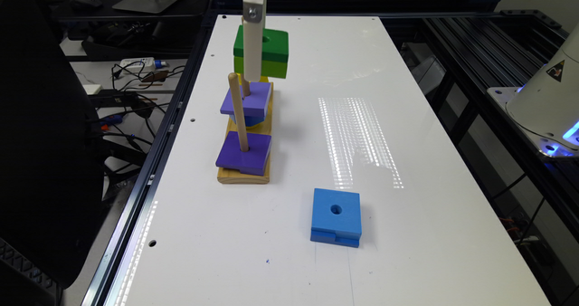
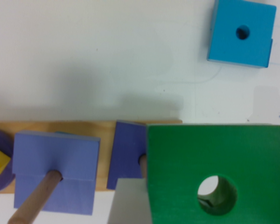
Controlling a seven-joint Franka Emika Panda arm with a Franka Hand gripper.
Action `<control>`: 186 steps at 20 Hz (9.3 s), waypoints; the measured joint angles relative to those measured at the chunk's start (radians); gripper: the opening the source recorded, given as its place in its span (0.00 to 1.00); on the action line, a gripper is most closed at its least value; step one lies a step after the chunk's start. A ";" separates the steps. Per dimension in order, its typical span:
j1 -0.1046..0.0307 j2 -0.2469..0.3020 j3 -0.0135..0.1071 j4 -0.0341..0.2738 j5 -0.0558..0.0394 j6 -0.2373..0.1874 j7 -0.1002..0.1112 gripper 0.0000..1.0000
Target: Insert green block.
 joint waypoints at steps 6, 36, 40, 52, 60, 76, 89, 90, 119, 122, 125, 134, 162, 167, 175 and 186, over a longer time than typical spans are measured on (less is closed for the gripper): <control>-0.004 0.025 -0.002 0.001 -0.0119 0.025 0.000 0.00; -0.004 0.041 -0.007 0.000 -0.0202 0.041 0.000 0.00; -0.004 0.041 -0.007 0.000 -0.0202 0.041 0.000 0.00; -0.004 0.041 -0.007 0.000 -0.0202 0.041 0.000 0.00; -0.004 0.041 -0.007 -0.001 -0.0202 0.041 0.000 0.00; -0.005 0.041 -0.007 0.001 -0.0202 0.043 0.000 0.00; -0.003 0.093 -0.007 0.058 -0.0265 0.062 0.000 0.00; -0.003 0.097 -0.007 0.062 -0.0274 0.062 0.000 0.00; -0.007 0.104 -0.013 0.064 -0.0317 0.064 -0.001 0.00; -0.008 0.104 -0.014 0.064 -0.0322 0.064 -0.001 0.00; -0.008 0.104 -0.015 0.064 -0.0325 0.064 -0.001 0.00; -0.013 0.105 -0.019 0.063 -0.0380 0.064 -0.004 0.00; -0.015 0.109 -0.014 0.065 -0.0384 0.068 -0.016 0.00; -0.015 0.109 -0.013 0.065 -0.0384 0.068 -0.016 0.00; -0.015 0.110 -0.013 0.065 -0.0384 0.068 -0.016 0.00; -0.016 0.136 -0.015 0.066 -0.0454 0.090 -0.016 0.00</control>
